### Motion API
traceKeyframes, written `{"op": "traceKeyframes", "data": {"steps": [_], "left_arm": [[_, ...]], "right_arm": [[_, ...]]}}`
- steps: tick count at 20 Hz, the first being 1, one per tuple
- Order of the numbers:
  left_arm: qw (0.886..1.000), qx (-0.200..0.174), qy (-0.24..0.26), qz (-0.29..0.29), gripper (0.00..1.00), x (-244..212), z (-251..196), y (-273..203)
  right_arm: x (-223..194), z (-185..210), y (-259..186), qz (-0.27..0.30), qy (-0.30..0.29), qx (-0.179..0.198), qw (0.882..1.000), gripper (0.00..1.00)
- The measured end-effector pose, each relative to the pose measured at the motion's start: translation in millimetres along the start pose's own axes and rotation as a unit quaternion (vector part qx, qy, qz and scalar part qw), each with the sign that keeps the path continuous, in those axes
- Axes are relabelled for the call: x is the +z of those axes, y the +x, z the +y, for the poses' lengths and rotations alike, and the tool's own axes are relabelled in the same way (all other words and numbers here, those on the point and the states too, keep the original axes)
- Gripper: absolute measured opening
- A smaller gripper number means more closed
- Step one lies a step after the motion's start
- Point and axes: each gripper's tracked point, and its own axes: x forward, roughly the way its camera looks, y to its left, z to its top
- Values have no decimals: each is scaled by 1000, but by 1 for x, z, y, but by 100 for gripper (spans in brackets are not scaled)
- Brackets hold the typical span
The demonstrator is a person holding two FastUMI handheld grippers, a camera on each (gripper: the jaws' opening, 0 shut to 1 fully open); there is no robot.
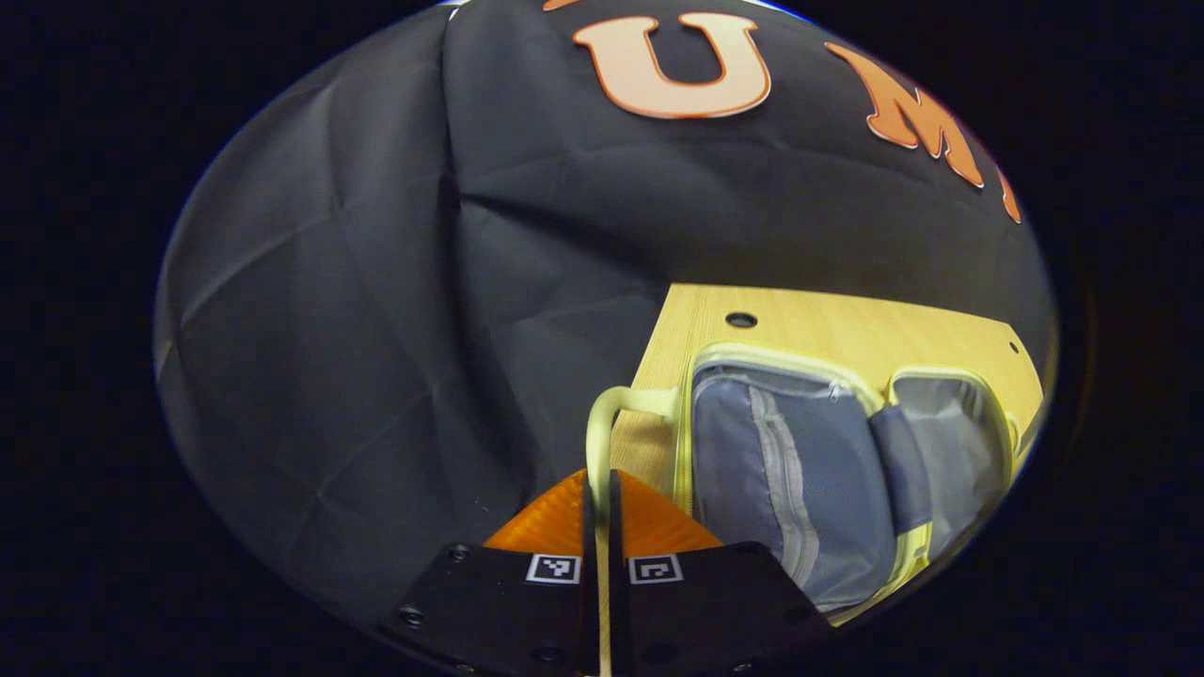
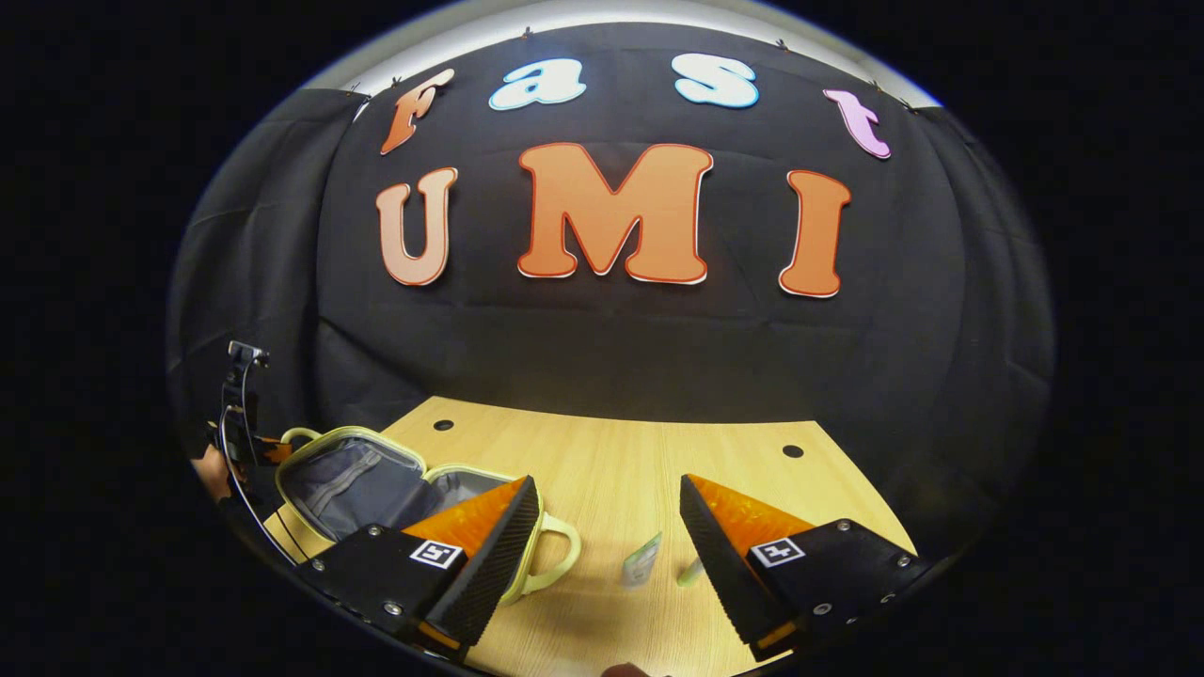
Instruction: First open the suitcase, pack the skin care products into it, and then close the suitcase.
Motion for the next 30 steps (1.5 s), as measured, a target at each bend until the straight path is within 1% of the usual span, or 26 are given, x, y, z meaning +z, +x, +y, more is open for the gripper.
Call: {"op": "traceKeyframes", "data": {"steps": [1, 2, 3, 5, 6, 7, 8, 9, 10, 11, 12, 13, 14, 15, 16, 17, 19, 20, 22, 23, 25, 26, 30], "left_arm": [[1000, 2, -5, 8, 11, -9, -6, 3], [1000, 12, -10, 15, 12, -10, -7, 4], [1000, 18, -9, 1, 20, -10, -9, 10], [999, 7, -5, -35, 21, 11, -20, 0], [999, 4, 5, -53, 24, 25, -29, -12], [997, 1, 14, -75, 29, 38, -37, -24], [995, -4, 22, -96, 31, 51, -45, -41], [993, -9, 27, -111, 39, 61, -56, -59], [990, -24, 32, -133, 41, 73, -78, -79], [988, -41, 36, -146, 46, 80, -102, -95], [986, -49, 38, -155, 58, 84, -117, -109], [984, -62, 39, -162, 65, 87, -139, -119], [982, -74, 38, -168, 75, 91, -158, -129], [980, -85, 38, -176, 75, 96, -177, -140], [978, -95, 38, -182, 81, 97, -196, -150], [976, -104, 41, -187, 81, 96, -217, -161], [972, -128, 47, -193, 87, 95, -254, -180], [969, -137, 52, -197, 100, 93, -272, -187], [965, -160, 64, -198, 100, 86, -308, -204], [962, -174, 72, -198, 98, 79, -330, -211], [956, -209, 91, -186, 100, 55, -384, -226], [953, -226, 92, -178, 98, 43, -409, -231], [943, -269, 91, -176, 99, 13, -478, -244]], "right_arm": [[0, -3, -2, 3, -2, -4, 1000, 96], [-1, -8, -2, 4, -4, -11, 1000, 95], [0, -12, -3, 5, -4, -13, 1000, 95], [1, -18, -3, 2, -3, -14, 1000, 96], [0, -20, -3, 1, -4, -11, 1000, 95], [0, -23, -2, 0, -6, -6, 1000, 96], [0, -26, -1, -1, -9, -3, 1000, 96], [1, -32, 0, -7, -13, 0, 1000, 96], [1, -38, 1, -11, -15, 5, 1000, 96], [-1, -42, 2, -12, -15, 12, 1000, 96], [-3, -47, 3, -11, -16, 15, 1000, 95], [-6, -52, 4, -10, -17, 20, 1000, 96], [-9, -56, 4, -10, -17, 23, 1000, 96], [-12, -60, 4, -10, -17, 29, 999, 95], [-15, -65, 4, -8, -17, 33, 999, 95], [-19, -70, 4, -6, -17, 37, 999, 95], [-27, -78, 6, 1, -18, 45, 999, 96], [-30, -82, 5, 3, -19, 49, 999, 96], [-37, -89, 6, 8, -21, 56, 998, 95], [-41, -92, 6, 11, -22, 60, 998, 96], [-55, -99, 8, 23, -23, 75, 997, 96], [-61, -101, 8, 29, -27, 81, 996, 96], [-82, -116, 14, 36, -58, 100, 993, 96]]}}
